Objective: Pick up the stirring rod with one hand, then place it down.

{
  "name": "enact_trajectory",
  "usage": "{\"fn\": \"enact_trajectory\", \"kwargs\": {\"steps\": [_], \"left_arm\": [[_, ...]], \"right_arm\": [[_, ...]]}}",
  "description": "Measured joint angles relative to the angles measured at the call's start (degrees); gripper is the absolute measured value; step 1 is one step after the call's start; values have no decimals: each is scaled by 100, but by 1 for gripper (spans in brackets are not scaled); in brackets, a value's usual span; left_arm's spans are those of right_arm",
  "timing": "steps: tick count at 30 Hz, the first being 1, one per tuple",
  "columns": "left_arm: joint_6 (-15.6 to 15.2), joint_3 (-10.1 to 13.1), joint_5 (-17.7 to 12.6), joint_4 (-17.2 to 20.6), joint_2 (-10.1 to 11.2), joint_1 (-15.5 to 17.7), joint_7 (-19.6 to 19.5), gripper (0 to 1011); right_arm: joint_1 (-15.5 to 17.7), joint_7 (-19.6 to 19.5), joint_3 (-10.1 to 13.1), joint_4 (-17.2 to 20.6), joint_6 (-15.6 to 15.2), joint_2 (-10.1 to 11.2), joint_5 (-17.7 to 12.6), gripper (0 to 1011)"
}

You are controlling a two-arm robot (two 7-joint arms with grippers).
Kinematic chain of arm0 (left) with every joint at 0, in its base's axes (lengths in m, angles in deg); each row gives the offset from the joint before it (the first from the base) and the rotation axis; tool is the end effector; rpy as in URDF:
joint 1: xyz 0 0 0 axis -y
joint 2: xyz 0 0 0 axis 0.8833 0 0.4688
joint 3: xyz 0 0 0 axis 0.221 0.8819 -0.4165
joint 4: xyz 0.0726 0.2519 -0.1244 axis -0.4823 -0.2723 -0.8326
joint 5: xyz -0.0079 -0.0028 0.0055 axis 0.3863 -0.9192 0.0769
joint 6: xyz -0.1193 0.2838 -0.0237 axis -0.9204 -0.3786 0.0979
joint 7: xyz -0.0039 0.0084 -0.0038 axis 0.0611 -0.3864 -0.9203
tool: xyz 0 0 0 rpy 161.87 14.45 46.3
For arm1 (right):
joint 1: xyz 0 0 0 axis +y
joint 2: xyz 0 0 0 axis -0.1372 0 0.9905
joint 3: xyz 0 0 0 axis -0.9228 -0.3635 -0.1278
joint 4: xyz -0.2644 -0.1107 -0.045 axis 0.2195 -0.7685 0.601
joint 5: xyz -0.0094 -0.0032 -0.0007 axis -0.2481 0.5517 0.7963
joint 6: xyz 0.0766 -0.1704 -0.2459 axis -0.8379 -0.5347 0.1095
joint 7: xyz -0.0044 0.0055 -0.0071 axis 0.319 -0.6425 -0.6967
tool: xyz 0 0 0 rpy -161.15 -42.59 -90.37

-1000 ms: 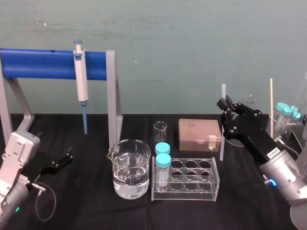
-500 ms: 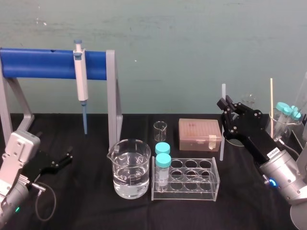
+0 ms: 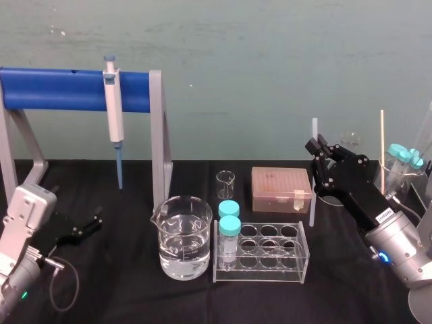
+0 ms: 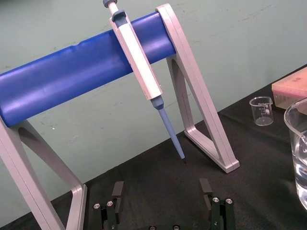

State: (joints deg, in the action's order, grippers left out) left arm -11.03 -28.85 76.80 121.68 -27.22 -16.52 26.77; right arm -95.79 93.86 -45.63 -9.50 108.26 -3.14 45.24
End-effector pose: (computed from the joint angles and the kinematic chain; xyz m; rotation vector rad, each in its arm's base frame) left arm 0.3581 0.0826 -0.3023 0.3045 -0.2853 1.2479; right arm 0.3906 -0.0590 -0.2869 0.3448 -0.2978 -0.9258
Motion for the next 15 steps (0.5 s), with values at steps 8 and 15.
{"fn": "enact_trajectory", "kwargs": {"steps": [8,15], "left_arm": [[0,0,0,0,0,0,0,1000],[0,0,0,0,0,0,0,1000]], "right_arm": [[0,0,0,0,0,0,0,66],[-101,231,-36,-93,46,9,27,66]]}}
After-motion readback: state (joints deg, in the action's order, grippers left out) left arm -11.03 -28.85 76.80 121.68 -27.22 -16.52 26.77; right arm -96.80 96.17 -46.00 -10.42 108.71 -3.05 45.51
